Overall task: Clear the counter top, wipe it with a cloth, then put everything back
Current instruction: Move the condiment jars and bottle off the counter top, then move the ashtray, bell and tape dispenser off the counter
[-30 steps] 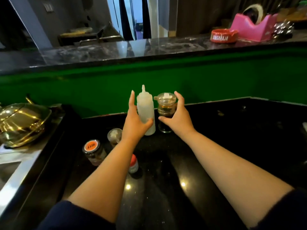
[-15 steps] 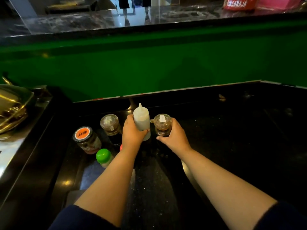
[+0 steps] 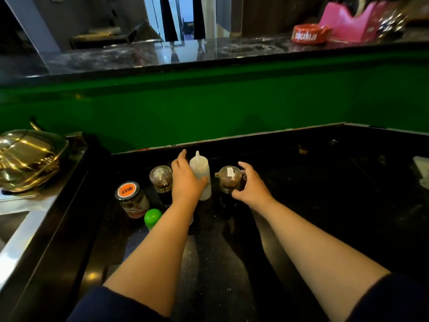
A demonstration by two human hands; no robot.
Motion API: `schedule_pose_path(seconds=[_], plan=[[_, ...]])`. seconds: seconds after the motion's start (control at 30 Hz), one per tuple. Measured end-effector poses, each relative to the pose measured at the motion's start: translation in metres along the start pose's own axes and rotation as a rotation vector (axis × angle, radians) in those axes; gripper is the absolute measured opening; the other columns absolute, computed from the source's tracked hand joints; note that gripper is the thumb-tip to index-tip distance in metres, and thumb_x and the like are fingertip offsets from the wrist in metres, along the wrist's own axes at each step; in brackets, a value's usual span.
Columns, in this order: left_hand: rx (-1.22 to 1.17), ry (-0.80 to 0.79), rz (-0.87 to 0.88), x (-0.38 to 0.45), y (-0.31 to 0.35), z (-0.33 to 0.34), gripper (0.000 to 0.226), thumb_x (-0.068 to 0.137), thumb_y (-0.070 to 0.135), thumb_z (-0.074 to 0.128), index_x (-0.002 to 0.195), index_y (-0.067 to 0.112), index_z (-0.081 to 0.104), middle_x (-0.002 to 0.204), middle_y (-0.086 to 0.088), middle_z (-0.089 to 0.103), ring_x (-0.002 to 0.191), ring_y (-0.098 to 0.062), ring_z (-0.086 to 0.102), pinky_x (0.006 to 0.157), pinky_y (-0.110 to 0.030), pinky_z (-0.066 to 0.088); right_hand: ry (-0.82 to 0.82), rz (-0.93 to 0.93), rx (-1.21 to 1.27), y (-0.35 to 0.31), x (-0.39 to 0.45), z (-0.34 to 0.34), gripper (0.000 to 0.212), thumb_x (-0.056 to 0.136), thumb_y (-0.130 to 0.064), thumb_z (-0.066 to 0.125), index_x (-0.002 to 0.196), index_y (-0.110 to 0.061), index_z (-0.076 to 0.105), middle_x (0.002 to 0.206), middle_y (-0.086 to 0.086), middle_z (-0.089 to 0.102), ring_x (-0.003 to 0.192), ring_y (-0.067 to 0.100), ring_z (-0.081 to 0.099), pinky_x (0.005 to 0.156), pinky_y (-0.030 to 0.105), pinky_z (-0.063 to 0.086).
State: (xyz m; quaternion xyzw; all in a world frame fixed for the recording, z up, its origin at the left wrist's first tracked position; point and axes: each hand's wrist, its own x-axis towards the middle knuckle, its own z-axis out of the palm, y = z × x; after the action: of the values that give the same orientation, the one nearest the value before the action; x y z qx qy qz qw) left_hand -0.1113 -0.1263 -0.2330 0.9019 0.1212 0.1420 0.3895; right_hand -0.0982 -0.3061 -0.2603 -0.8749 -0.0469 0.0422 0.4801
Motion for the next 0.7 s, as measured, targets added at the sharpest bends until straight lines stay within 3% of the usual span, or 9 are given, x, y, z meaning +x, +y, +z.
schedule_pose_path(seconds=[0.23, 0.4, 0.7], plan=[[0.146, 0.079, 0.289, 0.011, 0.064, -0.024, 0.065, 0.087, 0.025, 0.066, 0.142, 0.017, 0.033, 0.141, -0.008, 0.034, 0.127, -0.026, 0.04, 0.099, -0.043, 0.044, 0.198, -0.104, -0.142, -0.045, 0.0, -0.071, 0.059, 0.088, -0.012, 0.06, 0.142, -0.026, 0.04, 0.143, 0.003, 0.039, 0.124, 0.022, 0.048, 0.085, 0.027, 0.043], [0.194, 0.067, 0.518, 0.033, 0.129, -0.022, 0.05, 0.088, 0.024, 0.063, 0.133, 0.017, 0.045, 0.133, -0.005, 0.041, 0.123, -0.023, 0.043, 0.098, -0.037, 0.045, 0.29, -0.164, -0.217, -0.068, 0.014, -0.134, 0.051, 0.09, -0.013, 0.056, 0.137, -0.029, 0.045, 0.14, -0.001, 0.04, 0.109, 0.019, 0.053, 0.08, 0.029, 0.046], [0.236, 0.062, 0.721, 0.12, 0.256, 0.023, 0.043, 0.089, 0.027, 0.062, 0.128, 0.016, 0.051, 0.129, -0.003, 0.045, 0.121, -0.021, 0.045, 0.095, -0.035, 0.042, 0.456, -0.219, -0.304, -0.074, 0.097, -0.266, 0.045, 0.089, -0.014, 0.057, 0.131, -0.028, 0.05, 0.133, -0.001, 0.043, 0.116, 0.02, 0.049, 0.08, 0.03, 0.044]])
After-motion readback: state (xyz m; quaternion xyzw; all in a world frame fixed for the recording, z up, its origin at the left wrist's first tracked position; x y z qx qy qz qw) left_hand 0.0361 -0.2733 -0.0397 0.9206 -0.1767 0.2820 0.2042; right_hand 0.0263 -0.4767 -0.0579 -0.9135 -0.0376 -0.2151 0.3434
